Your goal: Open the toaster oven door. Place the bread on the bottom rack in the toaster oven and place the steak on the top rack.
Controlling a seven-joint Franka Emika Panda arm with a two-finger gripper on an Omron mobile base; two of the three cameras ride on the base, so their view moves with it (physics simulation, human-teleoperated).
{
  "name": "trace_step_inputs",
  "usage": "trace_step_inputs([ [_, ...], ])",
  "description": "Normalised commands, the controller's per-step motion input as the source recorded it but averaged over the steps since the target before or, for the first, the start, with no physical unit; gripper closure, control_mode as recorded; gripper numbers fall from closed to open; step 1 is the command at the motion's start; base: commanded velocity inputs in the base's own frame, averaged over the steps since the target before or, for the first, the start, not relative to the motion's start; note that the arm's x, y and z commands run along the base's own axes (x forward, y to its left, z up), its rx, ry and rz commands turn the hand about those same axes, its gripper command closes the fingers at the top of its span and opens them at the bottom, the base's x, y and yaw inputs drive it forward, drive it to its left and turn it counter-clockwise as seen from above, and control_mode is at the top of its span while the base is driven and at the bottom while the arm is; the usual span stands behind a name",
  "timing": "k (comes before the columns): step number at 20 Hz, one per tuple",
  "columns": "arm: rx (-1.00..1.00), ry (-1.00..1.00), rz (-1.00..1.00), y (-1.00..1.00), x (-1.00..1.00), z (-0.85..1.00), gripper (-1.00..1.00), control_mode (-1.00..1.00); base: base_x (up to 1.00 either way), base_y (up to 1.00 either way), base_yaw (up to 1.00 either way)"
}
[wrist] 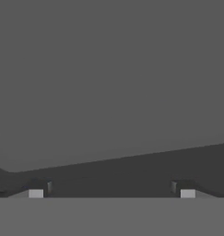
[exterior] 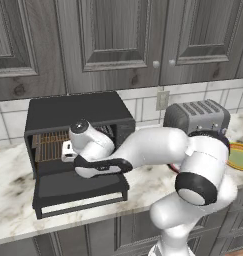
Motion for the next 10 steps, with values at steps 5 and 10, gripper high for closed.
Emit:
trace_step_inputs([
  [5,0.01,-0.02,0.00,-0.29,-1.00,0.96,-1.00,-1.00,0.00,0.00,0.00],
  [10,0.05,0.00,0.00,-0.81,-0.71,0.89,-1.00,-1.00,0.00,0.00,0.00],
])
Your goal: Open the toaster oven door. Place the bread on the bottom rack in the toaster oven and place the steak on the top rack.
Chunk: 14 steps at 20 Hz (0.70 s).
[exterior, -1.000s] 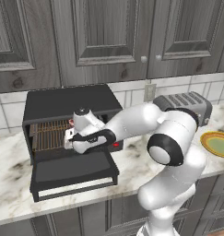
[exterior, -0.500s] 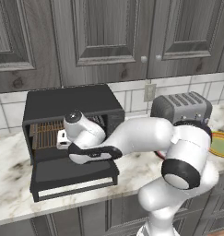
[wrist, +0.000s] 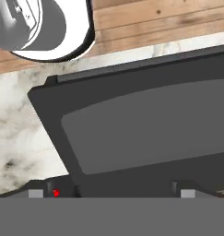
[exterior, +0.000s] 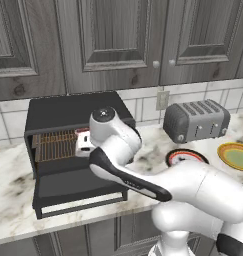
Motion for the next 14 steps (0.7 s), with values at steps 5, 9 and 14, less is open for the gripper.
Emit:
trace_step_inputs([
  [5,0.11,0.00,0.02,-1.00,-0.47,0.58,-1.00,-1.00,0.00,0.00,0.00],
  [9,0.16,0.00,0.00,-1.00,-0.28,0.49,-1.00,-1.00,0.00,0.00,0.00],
  [14,0.17,0.02,0.03,-1.00,-0.10,0.19,-1.00,-1.00,0.00,0.00,0.00],
])
